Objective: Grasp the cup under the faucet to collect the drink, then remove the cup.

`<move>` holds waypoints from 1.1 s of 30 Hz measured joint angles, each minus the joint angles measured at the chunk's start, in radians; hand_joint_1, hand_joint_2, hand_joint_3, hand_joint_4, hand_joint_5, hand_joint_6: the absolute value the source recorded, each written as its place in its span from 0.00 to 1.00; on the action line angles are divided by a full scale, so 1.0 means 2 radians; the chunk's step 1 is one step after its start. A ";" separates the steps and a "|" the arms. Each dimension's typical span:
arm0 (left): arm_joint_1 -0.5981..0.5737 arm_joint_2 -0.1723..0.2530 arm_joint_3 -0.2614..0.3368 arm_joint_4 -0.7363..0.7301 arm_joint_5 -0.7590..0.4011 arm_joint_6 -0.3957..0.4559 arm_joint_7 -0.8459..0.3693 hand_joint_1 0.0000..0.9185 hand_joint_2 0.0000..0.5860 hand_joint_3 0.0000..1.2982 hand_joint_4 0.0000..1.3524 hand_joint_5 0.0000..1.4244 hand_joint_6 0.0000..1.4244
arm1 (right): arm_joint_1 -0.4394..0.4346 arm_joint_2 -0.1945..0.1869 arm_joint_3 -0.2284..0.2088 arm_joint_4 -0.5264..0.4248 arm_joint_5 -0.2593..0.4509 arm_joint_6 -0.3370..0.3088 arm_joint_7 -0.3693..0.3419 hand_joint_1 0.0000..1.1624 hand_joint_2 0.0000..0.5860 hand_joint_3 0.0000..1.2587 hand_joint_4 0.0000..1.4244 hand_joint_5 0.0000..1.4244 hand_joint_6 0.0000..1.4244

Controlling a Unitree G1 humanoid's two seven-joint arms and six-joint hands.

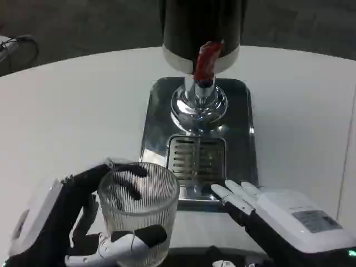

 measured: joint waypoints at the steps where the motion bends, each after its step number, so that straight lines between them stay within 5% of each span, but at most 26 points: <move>1: 0.000 0.000 0.000 0.000 0.000 0.000 0.000 0.52 0.24 0.80 0.80 0.90 1.00 | 0.000 0.000 0.000 0.000 0.000 0.000 0.000 0.30 0.79 0.05 0.00 0.00 0.00; 22: -0.045 -0.014 -0.005 0.038 0.019 0.012 0.009 0.52 0.24 0.80 0.80 0.90 1.00 | 0.015 0.003 -0.002 -0.004 -0.011 0.006 0.004 0.29 0.79 0.06 0.00 0.00 0.01; 33: -0.159 -0.016 -0.034 0.168 0.069 0.024 0.042 0.52 0.24 0.80 0.80 0.90 0.99 | 0.063 -0.005 -0.065 -0.041 0.007 0.001 0.004 0.29 0.80 0.07 0.00 0.00 0.02</move>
